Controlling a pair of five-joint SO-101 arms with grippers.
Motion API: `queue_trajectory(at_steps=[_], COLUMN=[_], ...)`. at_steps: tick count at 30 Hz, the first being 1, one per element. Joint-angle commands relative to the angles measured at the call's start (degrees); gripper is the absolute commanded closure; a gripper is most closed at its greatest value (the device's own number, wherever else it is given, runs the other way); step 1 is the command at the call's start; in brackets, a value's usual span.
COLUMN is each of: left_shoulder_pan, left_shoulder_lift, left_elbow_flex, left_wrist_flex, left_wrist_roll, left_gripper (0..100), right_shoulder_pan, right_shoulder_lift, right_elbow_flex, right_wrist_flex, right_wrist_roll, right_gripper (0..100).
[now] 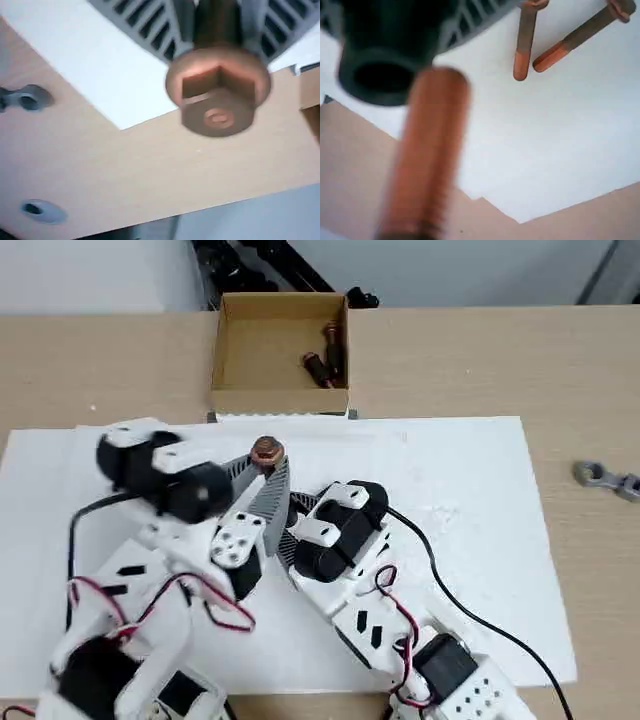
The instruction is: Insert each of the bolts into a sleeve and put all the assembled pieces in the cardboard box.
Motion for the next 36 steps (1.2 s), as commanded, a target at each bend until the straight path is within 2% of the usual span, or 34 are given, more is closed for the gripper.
queue_trajectory(at_steps=[1,15,22,31,36], left_shoulder_pan=[-1.9,-2.2,-2.0,-2.2,-1.9], left_shoulder_lift=[-0.4,-0.1,-0.4,-0.5,-0.5], left_elbow_flex=[0.1,0.7,5.9,6.1,6.1], left_wrist_flex=[-3.5,-4.0,-9.3,-9.3,-9.3], left_wrist_roll=[-0.3,1.8,1.8,1.8,4.3], left_gripper=[100,100,100,100,100], right_shoulder_pan=[-0.3,-0.3,-0.3,-0.3,-0.3], right_shoulder_lift=[-0.2,-0.2,-0.2,-0.2,-0.3], right_elbow_flex=[-0.6,-0.6,-0.7,-0.7,-0.7], right_wrist_flex=[-0.9,-0.9,-0.9,-0.8,-0.8], right_wrist_roll=[-0.3,-0.3,-0.3,-0.3,-0.3], right_gripper=[99.6,99.6,99.6,99.6,99.6])
